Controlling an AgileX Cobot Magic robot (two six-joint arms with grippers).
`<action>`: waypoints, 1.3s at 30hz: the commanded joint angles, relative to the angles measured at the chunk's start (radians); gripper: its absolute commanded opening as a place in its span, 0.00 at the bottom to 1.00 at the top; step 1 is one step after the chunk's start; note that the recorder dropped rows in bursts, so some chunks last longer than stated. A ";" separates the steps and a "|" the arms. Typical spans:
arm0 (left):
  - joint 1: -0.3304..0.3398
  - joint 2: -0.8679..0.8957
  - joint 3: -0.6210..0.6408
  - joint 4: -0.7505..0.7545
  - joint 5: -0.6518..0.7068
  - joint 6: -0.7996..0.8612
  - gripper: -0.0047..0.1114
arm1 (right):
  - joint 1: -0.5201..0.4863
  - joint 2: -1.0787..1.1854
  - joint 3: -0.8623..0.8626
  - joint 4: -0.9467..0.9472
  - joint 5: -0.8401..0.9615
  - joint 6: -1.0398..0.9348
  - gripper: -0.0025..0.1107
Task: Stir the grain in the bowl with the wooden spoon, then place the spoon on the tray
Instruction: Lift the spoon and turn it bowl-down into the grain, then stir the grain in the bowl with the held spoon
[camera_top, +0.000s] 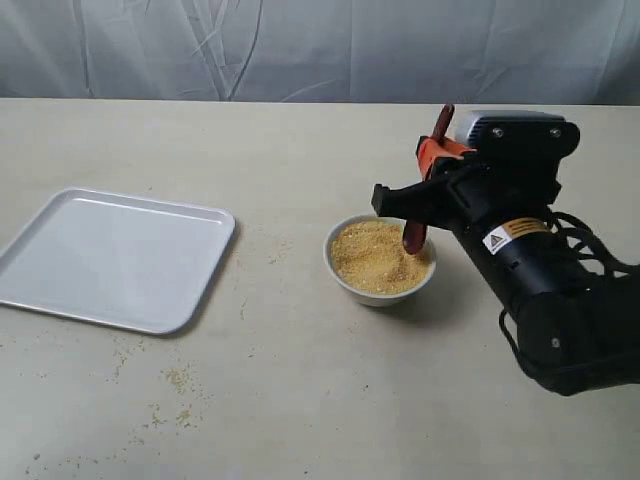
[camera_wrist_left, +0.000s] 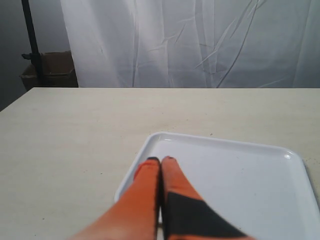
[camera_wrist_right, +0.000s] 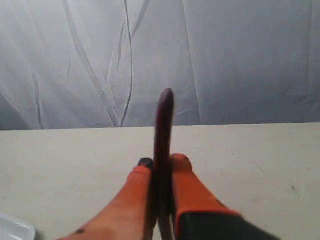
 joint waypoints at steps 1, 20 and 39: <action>0.001 -0.005 0.005 -0.003 -0.013 -0.001 0.04 | -0.005 0.074 -0.055 -0.026 0.008 0.002 0.02; 0.001 -0.005 0.005 -0.003 -0.013 -0.001 0.04 | -0.003 0.020 -0.094 -0.072 0.068 0.058 0.02; 0.001 -0.005 0.005 -0.003 -0.015 -0.001 0.04 | -0.003 0.120 -0.094 0.021 0.090 -0.163 0.02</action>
